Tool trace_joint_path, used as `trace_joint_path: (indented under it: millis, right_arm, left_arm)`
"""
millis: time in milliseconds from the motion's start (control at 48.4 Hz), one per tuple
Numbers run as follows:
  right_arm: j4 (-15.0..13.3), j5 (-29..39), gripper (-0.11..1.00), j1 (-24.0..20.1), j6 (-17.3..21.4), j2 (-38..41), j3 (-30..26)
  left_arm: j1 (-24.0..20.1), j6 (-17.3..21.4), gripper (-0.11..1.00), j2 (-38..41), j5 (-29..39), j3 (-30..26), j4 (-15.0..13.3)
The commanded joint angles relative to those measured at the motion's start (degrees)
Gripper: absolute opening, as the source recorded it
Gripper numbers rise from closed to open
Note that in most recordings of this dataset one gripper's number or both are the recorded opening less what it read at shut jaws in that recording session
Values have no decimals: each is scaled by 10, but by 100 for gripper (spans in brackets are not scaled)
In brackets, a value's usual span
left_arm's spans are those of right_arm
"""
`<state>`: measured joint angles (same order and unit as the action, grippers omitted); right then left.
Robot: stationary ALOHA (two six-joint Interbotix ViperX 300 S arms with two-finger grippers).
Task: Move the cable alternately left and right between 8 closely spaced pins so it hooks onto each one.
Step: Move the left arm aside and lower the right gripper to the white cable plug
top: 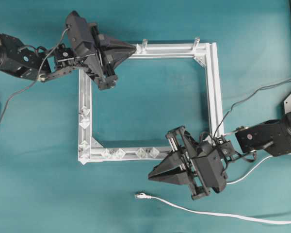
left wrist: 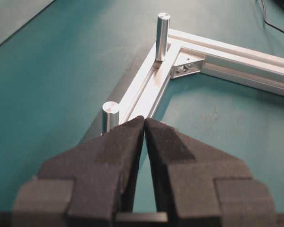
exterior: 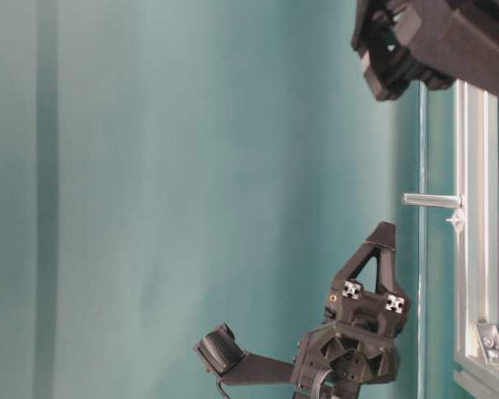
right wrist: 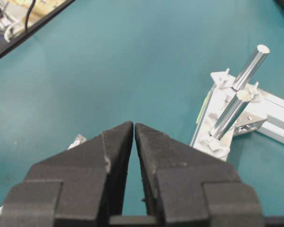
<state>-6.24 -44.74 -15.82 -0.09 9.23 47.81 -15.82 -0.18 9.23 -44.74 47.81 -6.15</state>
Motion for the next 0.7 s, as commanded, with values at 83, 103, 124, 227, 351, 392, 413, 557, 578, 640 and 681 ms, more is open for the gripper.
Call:
trace_joint_path:
  millis: [83, 103, 124, 227, 351, 392, 413, 557, 578, 640, 681]
  right_arm:
    - [-1, 17, 8, 1, 4, -2, -12]
    - [0, 22, 4, 1, 4, -2, -13]
    - [0, 26, 2, 0, 4, -2, -16]
    - [-1, 45, 0, -5, 4, -4, -30]
    - [-1, 83, 0, -11, 5, -17, -58]
    - [-1, 113, 0, -13, 5, -22, -71]
    - [-1, 140, 0, -14, 5, -25, -82]
    - [-2, 304, 0, -22, 7, -39, -142]
    - [-2, 328, 0, -24, 8, -39, -150]
    - [-1, 396, 0, -28, 14, -39, -179]
    - [-1, 436, 0, -32, 21, -38, -195]
  left_arm:
    - [7, 4, 3, -62, 91, -2, 20]
    - [7, 4, 1, -69, 107, -2, 20]
    - [7, 4, 0, -76, 123, -3, 21]
    - [11, 4, 0, -113, 190, -1, 23]
    - [21, 5, 0, -156, 228, 4, 23]
    - [23, 4, 0, -171, 236, 9, 23]
    - [24, 4, 0, -177, 240, 11, 23]
    - [24, 3, 0, -221, 253, 34, 23]
    - [24, 1, 0, -227, 256, 38, 23]
    - [25, -1, 0, -246, 265, 50, 23]
    - [25, -1, 0, -257, 271, 57, 23]
